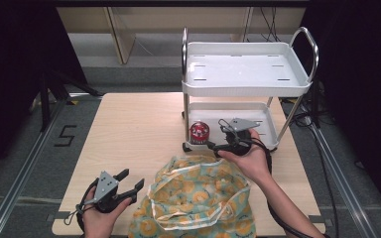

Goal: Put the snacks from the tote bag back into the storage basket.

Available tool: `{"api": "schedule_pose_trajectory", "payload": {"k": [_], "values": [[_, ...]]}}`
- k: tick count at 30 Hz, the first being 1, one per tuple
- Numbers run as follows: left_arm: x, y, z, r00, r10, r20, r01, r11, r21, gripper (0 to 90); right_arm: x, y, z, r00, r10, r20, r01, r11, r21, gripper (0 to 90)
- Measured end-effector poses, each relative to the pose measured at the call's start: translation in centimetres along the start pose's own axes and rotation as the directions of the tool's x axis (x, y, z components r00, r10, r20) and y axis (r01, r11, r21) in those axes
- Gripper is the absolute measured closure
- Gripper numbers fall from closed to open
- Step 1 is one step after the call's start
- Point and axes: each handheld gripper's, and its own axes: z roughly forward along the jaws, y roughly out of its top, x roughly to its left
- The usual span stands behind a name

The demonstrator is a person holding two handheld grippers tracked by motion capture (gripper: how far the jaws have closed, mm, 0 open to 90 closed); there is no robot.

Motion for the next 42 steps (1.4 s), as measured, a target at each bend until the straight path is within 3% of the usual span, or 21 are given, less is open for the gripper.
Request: {"api": "schedule_pose_trajectory", "payload": {"k": [8, 10, 11, 12, 13, 16, 33, 34, 37, 39, 40, 41, 42], "values": [[0.0, 0.0, -0.1, 1.0, 0.002, -0.008, -0.002, 1.0, 0.007, 34.3, 0.5, -1.1, -1.3, 0.9998, 0.016, -0.008, -0.016, 1.0, -0.021, 24.3], [0.0, 0.0, -0.1, 1.0, 0.003, -0.008, -0.003, 1.0, 0.007, 34.3, 0.4, -1.4, -1.4, 0.9999, -0.008, -0.011, 0.007, 1.0, -0.031, 24.3], [0.0, 0.0, -0.1, 1.0, 0.003, -0.007, -0.002, 1.0, 0.007, 34.3, 0.6, -1.6, -1.6, 0.9997, 0.02, -0.013, -0.02, 1.0, -0.021, 24.3], [0.0, 0.0, -0.1, 1.0, 0.003, -0.007, -0.003, 1.0, 0.007, 34.3, 0.6, -1.8, -1.8, 0.9998, 0.006, -0.021, -0.006, 1.0, -0.024, 24.3], [0.0, 0.0, -0.1, 1.0, 0.003, -0.008, -0.003, 1.0, 0.008, 34.3, 0.9, -2.0, -1.9, 0.9988, 0.039, -0.027, -0.04, 0.999, -0.017, 24.4], [0.0, 0.0, -0.1, 1.0, 0.002, -0.007, -0.002, 1.0, 0.007, 34.3, 0.8, -2.6, -2.2, 0.9997, 0.013, -0.018, -0.013, 0.999, -0.03, 24.4], [0.0, 0.0, -0.1, 0.9999, 0.003, -0.012, -0.002, 1.0, 0.006, 34.1, 1.3, -6.2, -4.4, 0.9986, 0.05, -0.017, -0.051, 0.998, -0.046, 25.0], [0.1, 0.0, -0.1, 0.9999, 0.005, -0.012, -0.005, 1.0, 0.006, 34.2, 1.4, -6.5, -4.6, 0.997, 0.075, -0.017, -0.076, 0.996, -0.042, 25.1], [0.1, -0.1, 0.0, 1.0, 0.005, -0.004, -0.005, 1.0, 0.003, 34.1, 1.1, -7.3, -5.0, 0.9984, 0.056, -0.011, -0.056, 0.997, -0.053, 25.5], [0.0, -0.1, 0.0, 1.0, -0.004, -0.007, 0.004, 1.0, 0.001, 34.1, 1.3, -7.8, -5.3, 0.9963, 0.086, -0.007, -0.086, 0.995, -0.04, 25.7], [0.0, -0.1, 0.0, 1.0, -0.006, -0.006, 0.006, 1.0, -0.004, 33.9, 1.0, -8.0, -5.4, 0.9977, 0.068, -0.004, -0.068, 0.996, -0.051, 25.8], [0.0, -0.1, -0.1, 1.0, 0.002, -0.007, -0.002, 1.0, -0.003, 33.9, 1.2, -8.3, -5.5, 0.9951, 0.098, -0.011, -0.099, 0.994, -0.044, 26.1], [0.0, -0.1, -0.1, 1.0, 0.002, -0.004, -0.002, 1.0, -0.007, 33.9, 0.9, -8.5, -5.6, 0.9973, 0.073, -0.006, -0.073, 0.995, -0.063, 26.4]]}}
